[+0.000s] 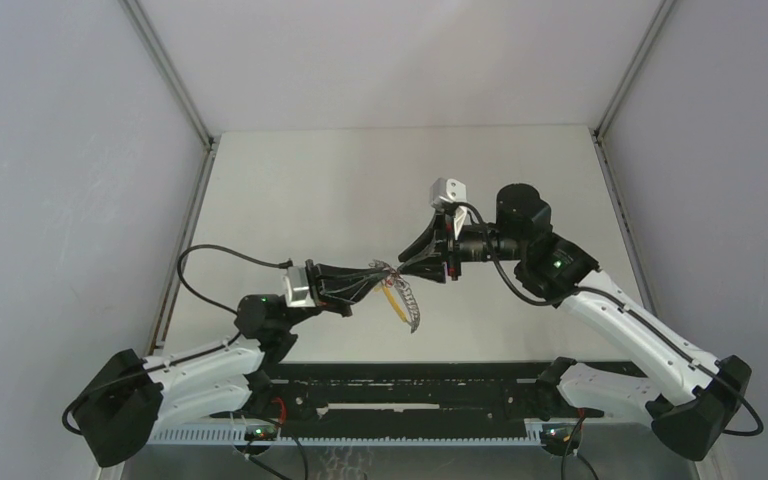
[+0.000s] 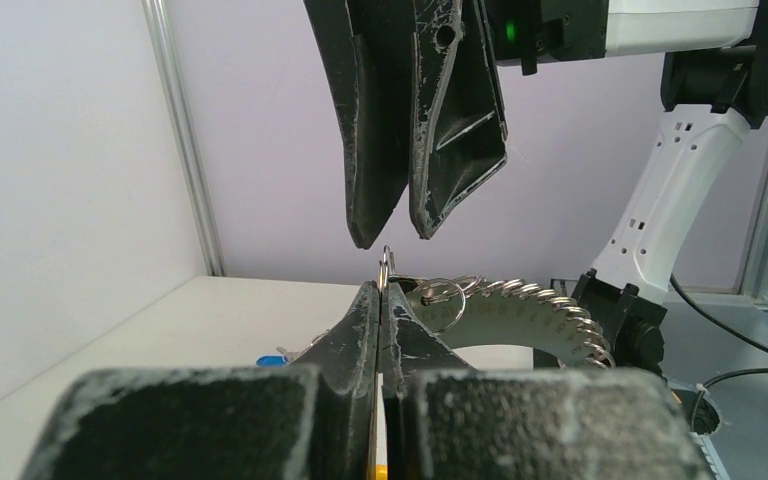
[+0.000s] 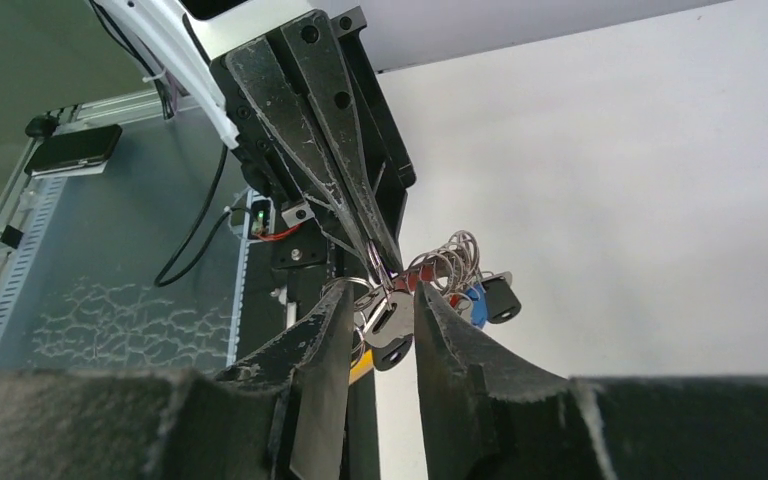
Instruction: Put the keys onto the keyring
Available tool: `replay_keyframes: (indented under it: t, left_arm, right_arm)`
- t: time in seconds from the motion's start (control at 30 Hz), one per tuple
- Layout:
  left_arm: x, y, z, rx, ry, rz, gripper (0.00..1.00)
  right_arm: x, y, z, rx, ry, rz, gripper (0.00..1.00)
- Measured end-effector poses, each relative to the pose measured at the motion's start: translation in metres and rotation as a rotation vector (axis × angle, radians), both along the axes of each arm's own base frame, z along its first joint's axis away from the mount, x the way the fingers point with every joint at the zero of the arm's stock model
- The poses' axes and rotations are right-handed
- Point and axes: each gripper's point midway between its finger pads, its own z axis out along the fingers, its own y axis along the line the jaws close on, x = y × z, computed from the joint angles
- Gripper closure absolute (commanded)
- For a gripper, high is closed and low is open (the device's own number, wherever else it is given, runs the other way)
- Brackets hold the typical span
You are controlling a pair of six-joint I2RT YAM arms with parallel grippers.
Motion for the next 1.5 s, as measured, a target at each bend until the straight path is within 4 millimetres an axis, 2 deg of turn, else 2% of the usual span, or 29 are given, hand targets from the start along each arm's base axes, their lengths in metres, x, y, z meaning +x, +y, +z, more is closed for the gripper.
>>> replay_keyframes:
  t: [0.37, 0.7, 0.97, 1.27, 1.47, 1.5]
  left_arm:
    - [-0.003, 0.003, 0.006, -0.016, -0.015, 0.000, 1.00]
    - [-0.003, 0.003, 0.006, -0.017, -0.016, 0.000, 1.00]
    - [-0.004, 0.003, 0.006, -0.014, -0.023, -0.001, 1.00]
    - [-0.007, 0.002, 0.006, 0.000, -0.060, -0.007, 1.00]
    - [-0.010, 0.006, 0.012, -0.014, -0.089, -0.003, 1.00]
    - [-0.011, 0.006, 0.013, -0.016, -0.093, -0.002, 1.00]
  right_arm:
    - [-0.001, 0.006, 0.001, 0.017, 0.016, 0.035, 0.79]
    - [-0.003, 0.009, 0.002, 0.026, 0.017, 0.064, 1.00]
    - [-0.001, 0.004, 0.001, 0.013, 0.070, 0.064, 1.00]
    - [0.003, 0.007, 0.021, -0.029, 0.179, 0.055, 1.00]
    - [0.005, 0.011, 0.013, -0.079, 0.283, 0.058, 1.00]
    - [0.005, 0.011, 0.008, -0.092, 0.301, 0.055, 0.96]
